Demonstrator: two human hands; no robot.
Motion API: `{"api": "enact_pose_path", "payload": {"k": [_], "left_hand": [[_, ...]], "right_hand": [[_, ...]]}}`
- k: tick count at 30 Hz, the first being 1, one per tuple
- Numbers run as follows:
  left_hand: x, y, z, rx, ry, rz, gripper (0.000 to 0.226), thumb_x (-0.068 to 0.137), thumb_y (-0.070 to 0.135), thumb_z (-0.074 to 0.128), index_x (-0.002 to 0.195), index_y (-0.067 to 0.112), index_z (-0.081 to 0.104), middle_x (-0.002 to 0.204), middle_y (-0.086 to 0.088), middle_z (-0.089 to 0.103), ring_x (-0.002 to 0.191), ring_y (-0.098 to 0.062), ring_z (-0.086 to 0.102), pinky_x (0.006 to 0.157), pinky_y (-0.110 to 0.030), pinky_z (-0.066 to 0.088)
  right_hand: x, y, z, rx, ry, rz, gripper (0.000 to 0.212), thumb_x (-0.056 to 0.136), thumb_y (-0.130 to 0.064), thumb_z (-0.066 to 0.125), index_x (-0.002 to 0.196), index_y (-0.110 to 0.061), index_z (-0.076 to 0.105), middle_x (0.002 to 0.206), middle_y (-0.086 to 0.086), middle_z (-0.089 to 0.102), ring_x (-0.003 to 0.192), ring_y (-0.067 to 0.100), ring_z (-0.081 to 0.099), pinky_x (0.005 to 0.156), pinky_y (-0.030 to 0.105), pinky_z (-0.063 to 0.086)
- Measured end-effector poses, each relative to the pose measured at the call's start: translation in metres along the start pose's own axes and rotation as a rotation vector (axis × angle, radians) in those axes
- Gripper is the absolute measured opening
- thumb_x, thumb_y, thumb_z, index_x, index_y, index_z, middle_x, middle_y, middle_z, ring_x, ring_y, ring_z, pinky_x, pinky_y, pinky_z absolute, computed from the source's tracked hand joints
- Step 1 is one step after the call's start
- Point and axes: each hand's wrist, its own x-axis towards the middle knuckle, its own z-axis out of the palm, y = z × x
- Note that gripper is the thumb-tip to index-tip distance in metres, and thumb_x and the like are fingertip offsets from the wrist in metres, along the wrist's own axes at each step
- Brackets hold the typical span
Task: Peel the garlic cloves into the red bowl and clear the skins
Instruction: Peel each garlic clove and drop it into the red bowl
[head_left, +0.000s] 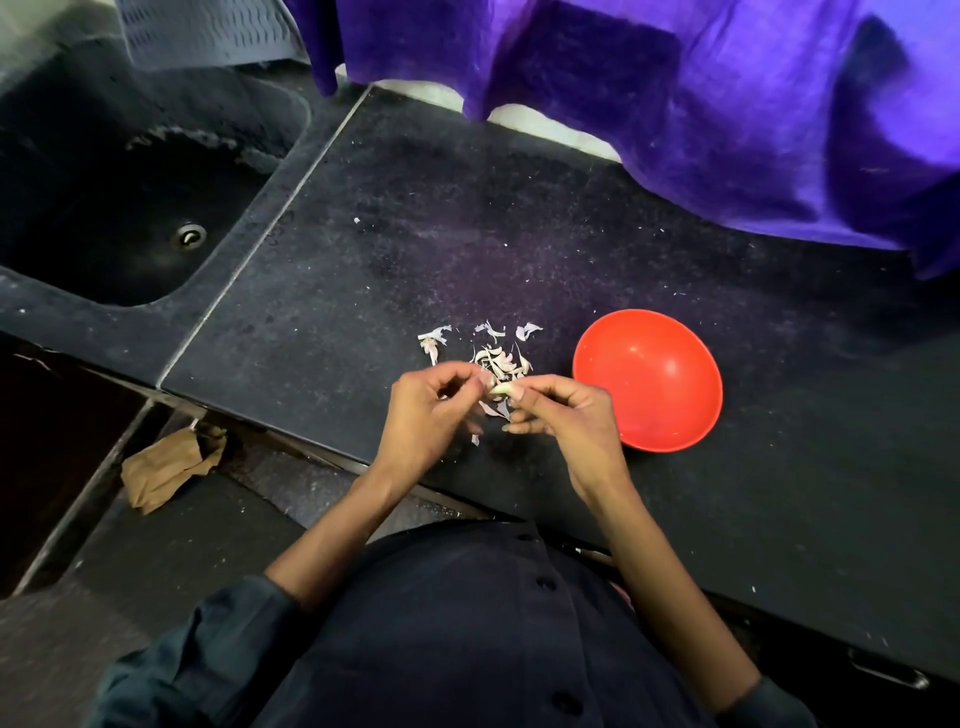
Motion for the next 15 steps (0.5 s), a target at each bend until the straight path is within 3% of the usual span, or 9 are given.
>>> {"api": "enact_pose_path", "payload": {"k": [3, 9, 12, 15], "left_hand": [[0.0021, 0.0007, -0.0029, -0.178, -0.029, -0.059, 0.014, 0.095, 0.003, 0.057, 0.089, 0.003, 0.069, 0.074, -0.003, 0.068, 0.059, -0.011, 0.061, 0.049, -0.028, 0.056], [-0.001, -0.0001, -0.0034, -0.175, -0.09, -0.026, 0.016, 0.091, 0.008, 0.063, 0.105, 0.003, 0.069, 0.09, -0.01, 0.069, 0.066, -0.015, 0.062, 0.054, -0.032, 0.058], [-0.0006, -0.0004, -0.0026, -0.2, -0.098, -0.012, 0.023, 0.089, 0.005, 0.065, 0.111, 0.005, 0.065, 0.089, -0.015, 0.07, 0.066, -0.017, 0.064, 0.055, -0.036, 0.058], [0.0007, 0.0003, -0.0036, -0.252, -0.089, -0.021, 0.023, 0.087, 0.001, 0.066, 0.109, 0.007, 0.062, 0.086, -0.018, 0.071, 0.069, -0.02, 0.067, 0.056, -0.031, 0.057]], "right_hand": [[0.0004, 0.001, -0.0006, -0.006, -0.016, -0.002, 0.013, 0.087, -0.001, 0.065, 0.087, -0.01, 0.074, 0.073, -0.001, 0.071, 0.064, 0.013, 0.063, 0.064, 0.031, 0.06], [0.0012, 0.0043, -0.0019, -0.008, -0.001, -0.004, 0.01, 0.088, -0.002, 0.065, 0.092, -0.006, 0.073, 0.08, 0.006, 0.07, 0.066, 0.015, 0.063, 0.065, 0.032, 0.06], [0.0016, 0.0055, -0.002, -0.009, -0.003, 0.001, 0.011, 0.088, -0.001, 0.065, 0.094, -0.006, 0.072, 0.081, 0.006, 0.069, 0.066, 0.014, 0.064, 0.065, 0.031, 0.06], [0.0012, 0.0057, -0.0013, 0.021, -0.02, 0.004, 0.013, 0.087, 0.001, 0.065, 0.095, -0.007, 0.071, 0.08, 0.004, 0.07, 0.068, 0.013, 0.066, 0.065, 0.03, 0.06]]}}
